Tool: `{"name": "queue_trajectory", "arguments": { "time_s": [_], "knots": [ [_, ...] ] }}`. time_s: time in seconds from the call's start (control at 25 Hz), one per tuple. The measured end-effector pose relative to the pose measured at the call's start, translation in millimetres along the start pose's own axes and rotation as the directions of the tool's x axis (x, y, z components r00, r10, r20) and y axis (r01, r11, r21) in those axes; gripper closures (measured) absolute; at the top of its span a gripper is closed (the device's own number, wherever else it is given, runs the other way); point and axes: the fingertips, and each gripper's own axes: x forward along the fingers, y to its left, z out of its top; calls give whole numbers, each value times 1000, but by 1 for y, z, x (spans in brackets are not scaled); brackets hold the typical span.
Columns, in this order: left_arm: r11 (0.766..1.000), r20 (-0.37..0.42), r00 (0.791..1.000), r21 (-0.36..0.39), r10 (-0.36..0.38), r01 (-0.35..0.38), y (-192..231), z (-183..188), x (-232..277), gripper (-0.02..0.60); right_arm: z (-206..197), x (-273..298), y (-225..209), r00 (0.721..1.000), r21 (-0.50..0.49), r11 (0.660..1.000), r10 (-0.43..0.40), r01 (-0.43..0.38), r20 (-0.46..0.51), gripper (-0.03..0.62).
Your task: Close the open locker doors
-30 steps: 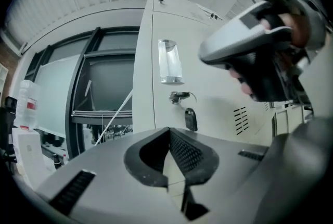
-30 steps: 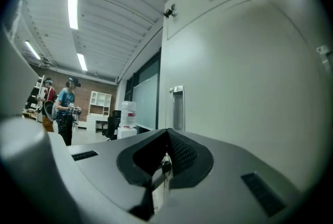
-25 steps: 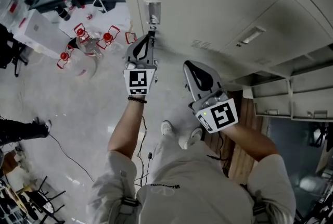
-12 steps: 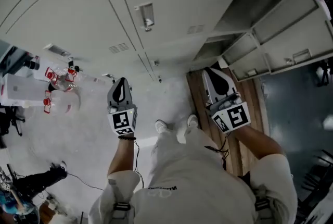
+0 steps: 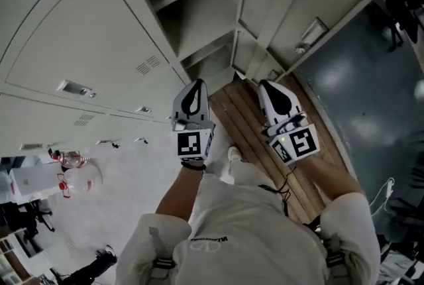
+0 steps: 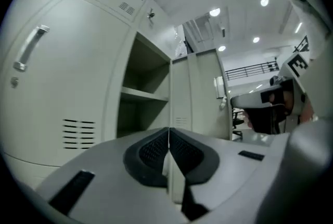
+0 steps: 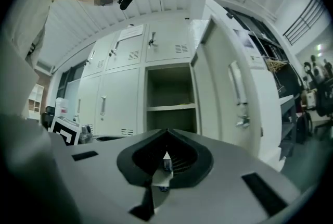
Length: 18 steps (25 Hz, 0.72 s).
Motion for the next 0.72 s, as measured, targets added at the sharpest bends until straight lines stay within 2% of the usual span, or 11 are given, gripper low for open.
{"name": "queue_trajectory", "arguments": {
  "time_s": [0.12, 0.2, 0.36, 0.56, 0.72],
  "knots": [
    [992, 38, 991, -14, -125, 125, -71, 18, 46, 575, 7, -21, -49, 996, 16, 997, -82, 82, 17, 585],
    [982, 58, 982, -33, -182, 184, -111, 24, 66, 575, 11, -32, -74, 994, 25, 994, -104, 104, 28, 585],
    [953, 49, 954, -50, -295, 298, -173, 25, 93, 575, 16, -49, -101, 991, 27, 991, -130, 128, 44, 585],
    [927, 14, 927, -38, -374, 374, -217, 21, 118, 565, 13, -67, -127, 986, 44, 986, -161, 159, 41, 585],
    [914, -17, 914, -20, -405, 405, -240, 16, 133, 492, 14, -80, -140, 982, 40, 983, -183, 181, 39, 585]
  ]
}}
